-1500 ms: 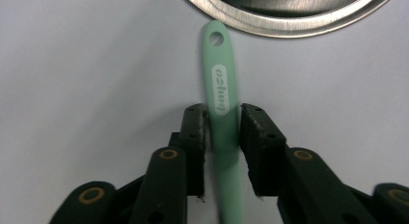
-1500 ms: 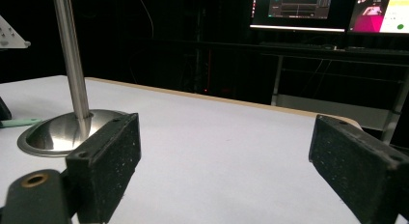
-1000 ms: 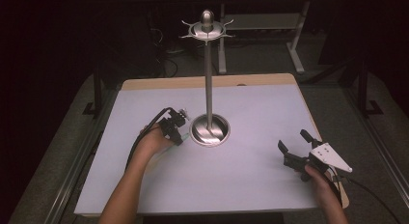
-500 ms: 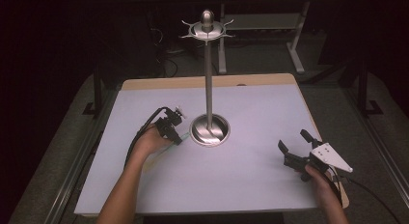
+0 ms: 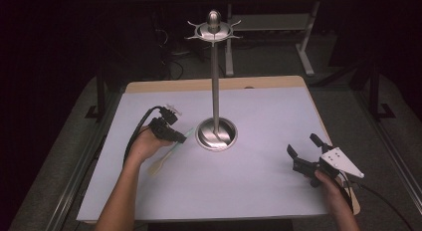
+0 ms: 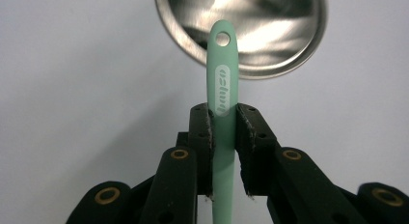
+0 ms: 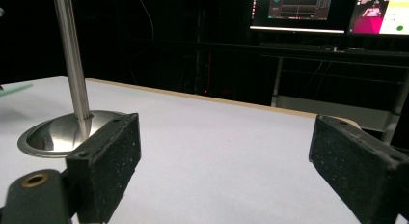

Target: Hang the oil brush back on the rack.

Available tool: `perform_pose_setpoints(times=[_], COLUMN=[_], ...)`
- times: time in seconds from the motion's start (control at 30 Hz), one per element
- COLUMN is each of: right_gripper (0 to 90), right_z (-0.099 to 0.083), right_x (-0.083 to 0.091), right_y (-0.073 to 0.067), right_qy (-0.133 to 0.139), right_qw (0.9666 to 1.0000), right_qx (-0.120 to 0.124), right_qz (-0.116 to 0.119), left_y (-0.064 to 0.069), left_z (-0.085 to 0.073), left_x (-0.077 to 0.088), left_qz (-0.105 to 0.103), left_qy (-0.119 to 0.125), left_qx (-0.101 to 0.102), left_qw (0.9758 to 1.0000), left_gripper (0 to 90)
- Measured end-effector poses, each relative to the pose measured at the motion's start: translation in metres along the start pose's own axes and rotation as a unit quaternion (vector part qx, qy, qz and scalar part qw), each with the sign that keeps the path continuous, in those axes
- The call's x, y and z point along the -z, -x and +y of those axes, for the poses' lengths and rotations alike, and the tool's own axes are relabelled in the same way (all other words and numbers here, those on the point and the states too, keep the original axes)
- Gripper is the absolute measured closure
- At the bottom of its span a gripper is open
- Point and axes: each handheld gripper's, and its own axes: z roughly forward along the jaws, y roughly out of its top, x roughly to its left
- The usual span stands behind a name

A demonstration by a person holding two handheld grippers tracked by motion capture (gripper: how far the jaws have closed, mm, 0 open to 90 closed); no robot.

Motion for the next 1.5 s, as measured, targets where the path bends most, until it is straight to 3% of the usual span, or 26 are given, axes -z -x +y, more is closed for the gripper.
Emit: perform_pose_setpoints(times=[0.1,0.13,0.17,0.23,0.37,0.43,0.6,0.67,0.77,0.8,0.97,1.13,1.27,1.37,1.5], right_gripper=[10.4,10.4,10.4,10.4,10.4,10.5,10.4,10.4,10.4,10.4,10.4,10.4,10.4,10.4,10.4], right_z=[0.0,0.0,0.0,0.0,0.0,0.0,0.0,0.0,0.0,0.0,0.0,0.0,0.0,0.0,0.0], right_x=[0.0,0.0,0.0,0.0,0.0,0.0,0.0,0.0,0.0,0.0,-0.001,-0.001,-0.001,-0.001,-0.001], right_y=[0.0,0.0,0.0,0.0,0.0,0.0,0.0,0.0,-0.001,-0.001,-0.001,-0.001,-0.001,-0.001,-0.001], right_qy=[0.0,0.0,0.0,0.001,0.001,0.001,0.001,0.001,0.001,0.001,0.0,0.0,-0.001,-0.001,0.0], right_qw=[1.0,1.0,1.0,1.0,1.0,1.0,1.0,1.0,1.0,1.0,1.0,1.0,1.0,1.0,1.0], right_qx=[0.002,0.002,0.002,0.001,0.001,0.003,0.001,0.003,0.002,0.002,0.001,0.001,0.0,0.002,0.0], right_qz=[0.0,0.0,0.0,0.0,-0.001,-0.001,-0.001,-0.001,-0.001,-0.001,-0.001,-0.001,-0.002,-0.002,-0.001], left_y=[-0.002,-0.002,-0.003,-0.003,-0.005,-0.005,-0.005,-0.004,-0.004,-0.003,0.001,0.006,0.012,0.015,0.017], left_z=[-0.006,-0.008,-0.009,-0.012,-0.016,-0.018,-0.021,-0.022,-0.023,-0.022,-0.02,-0.013,-0.006,-0.001,0.005], left_x=[0.01,0.012,0.016,0.024,0.037,0.043,0.057,0.06,0.065,0.066,0.077,0.089,0.098,0.103,0.111], left_qz=[-0.008,-0.013,-0.01,-0.009,-0.015,-0.017,-0.018,-0.025,-0.029,-0.032,-0.047,-0.059,-0.06,-0.07,-0.073], left_qy=[0.043,0.062,0.071,0.099,0.161,0.182,0.237,0.25,0.262,0.271,0.289,0.309,0.318,0.331,0.338], left_qx=[-0.004,0.005,-0.005,-0.006,-0.012,-0.014,-0.025,-0.022,-0.025,-0.023,-0.028,-0.04,-0.054,-0.059,-0.067], left_qw=[0.999,0.998,0.9974,0.995,0.9868,0.983,0.9711,0.9676,0.9642,0.9618,0.9556,0.9483,0.9445,0.9391,0.9361], left_gripper=[77.3,77.3,77.3,77.3,77.2,77.2,77.2,77.2,77.3,77.3,77.3,77.2,77.2,77.2,77.2])
